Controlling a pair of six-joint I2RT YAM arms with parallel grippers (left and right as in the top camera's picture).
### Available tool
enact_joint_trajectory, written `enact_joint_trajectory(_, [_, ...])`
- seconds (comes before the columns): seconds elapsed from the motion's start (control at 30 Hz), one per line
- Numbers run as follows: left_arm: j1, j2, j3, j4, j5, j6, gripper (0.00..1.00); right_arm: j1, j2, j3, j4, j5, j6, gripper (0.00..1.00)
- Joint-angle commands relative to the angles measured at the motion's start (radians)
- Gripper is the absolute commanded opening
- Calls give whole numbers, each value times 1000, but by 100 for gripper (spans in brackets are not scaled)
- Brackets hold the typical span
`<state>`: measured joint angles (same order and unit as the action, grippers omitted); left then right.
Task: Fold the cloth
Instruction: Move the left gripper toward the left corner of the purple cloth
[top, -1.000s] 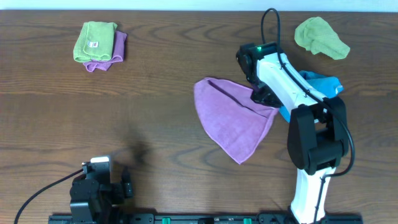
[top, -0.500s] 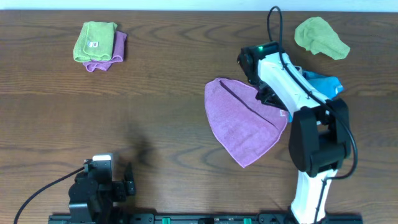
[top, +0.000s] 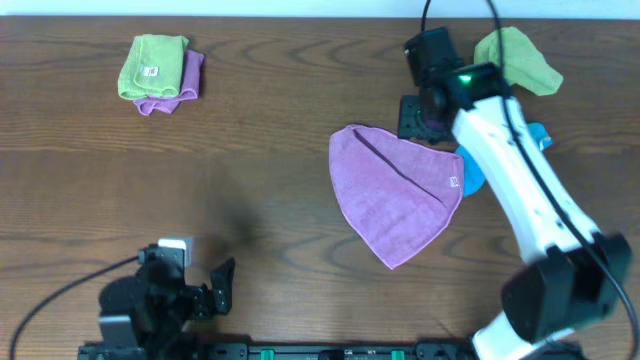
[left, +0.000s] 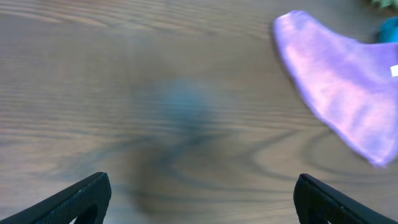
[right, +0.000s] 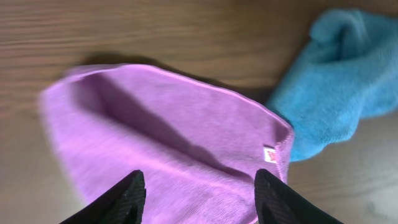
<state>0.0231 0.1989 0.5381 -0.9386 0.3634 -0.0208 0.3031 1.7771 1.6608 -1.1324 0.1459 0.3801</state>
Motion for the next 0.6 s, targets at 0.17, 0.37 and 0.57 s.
enact_joint_trajectory(0.17, [-4,423,263,31,429,-92,95,-174,-153,-14,-65,-198,-144,46])
enact_joint_trajectory(0.37, [-4,618,272,204,629,-349,95,-342,-288,-163,-64,-313,-177,46])
enact_joint_trajectory(0.57, [-20,734,258,219,729,-377,95,-441,-444,-291,-54,-362,-187,52])
